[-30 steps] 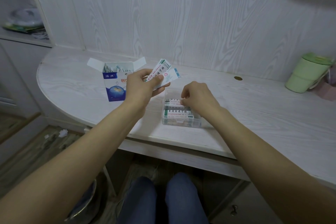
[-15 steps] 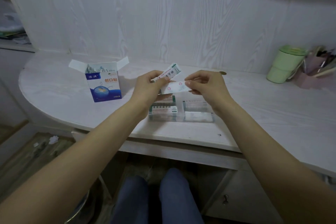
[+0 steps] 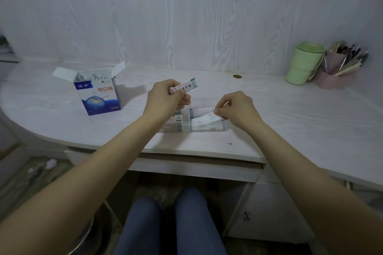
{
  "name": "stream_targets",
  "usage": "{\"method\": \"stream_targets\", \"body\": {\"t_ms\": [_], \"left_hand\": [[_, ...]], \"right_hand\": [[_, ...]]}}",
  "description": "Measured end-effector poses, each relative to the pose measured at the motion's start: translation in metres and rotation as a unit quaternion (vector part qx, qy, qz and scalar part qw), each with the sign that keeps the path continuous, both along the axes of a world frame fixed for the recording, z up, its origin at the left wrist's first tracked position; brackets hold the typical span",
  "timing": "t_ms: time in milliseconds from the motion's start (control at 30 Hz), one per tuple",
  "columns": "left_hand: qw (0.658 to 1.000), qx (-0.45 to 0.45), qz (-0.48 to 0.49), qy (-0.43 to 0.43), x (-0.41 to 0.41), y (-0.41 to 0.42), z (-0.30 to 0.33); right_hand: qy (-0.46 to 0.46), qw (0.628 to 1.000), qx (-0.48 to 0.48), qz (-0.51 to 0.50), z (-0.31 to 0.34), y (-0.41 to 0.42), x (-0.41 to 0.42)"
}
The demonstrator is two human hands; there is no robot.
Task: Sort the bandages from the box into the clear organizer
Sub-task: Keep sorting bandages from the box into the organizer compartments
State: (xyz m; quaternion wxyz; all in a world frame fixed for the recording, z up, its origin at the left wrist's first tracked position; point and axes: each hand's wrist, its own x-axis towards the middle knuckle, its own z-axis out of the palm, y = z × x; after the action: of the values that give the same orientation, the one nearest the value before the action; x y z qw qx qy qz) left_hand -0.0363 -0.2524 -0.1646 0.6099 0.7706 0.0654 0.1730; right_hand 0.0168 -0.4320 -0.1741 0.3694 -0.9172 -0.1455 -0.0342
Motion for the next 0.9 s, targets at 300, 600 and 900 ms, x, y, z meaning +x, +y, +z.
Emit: {"method": "stream_targets", "body": {"t_ms": [300, 600, 900], "left_hand": [[1.0, -0.003, -0.01, 0.004, -0.006, 0.004, 0.0], [0.998, -0.053, -0.044, 0.004, -0.013, 0.003, 0.007], [0.991, -0.092, -0.1, 0.02, -0.023, 0.011, 0.014]], "right_hand": [[-0.046, 0.98, -0.191, 0.012, 0.002, 0.014, -0.001], [-0.036, 0.972, -0.223, 0.06, 0.007, 0.016, 0.002], [0.048, 0.959, 0.252, 0.12, 0.022, 0.032, -0.014]]}}
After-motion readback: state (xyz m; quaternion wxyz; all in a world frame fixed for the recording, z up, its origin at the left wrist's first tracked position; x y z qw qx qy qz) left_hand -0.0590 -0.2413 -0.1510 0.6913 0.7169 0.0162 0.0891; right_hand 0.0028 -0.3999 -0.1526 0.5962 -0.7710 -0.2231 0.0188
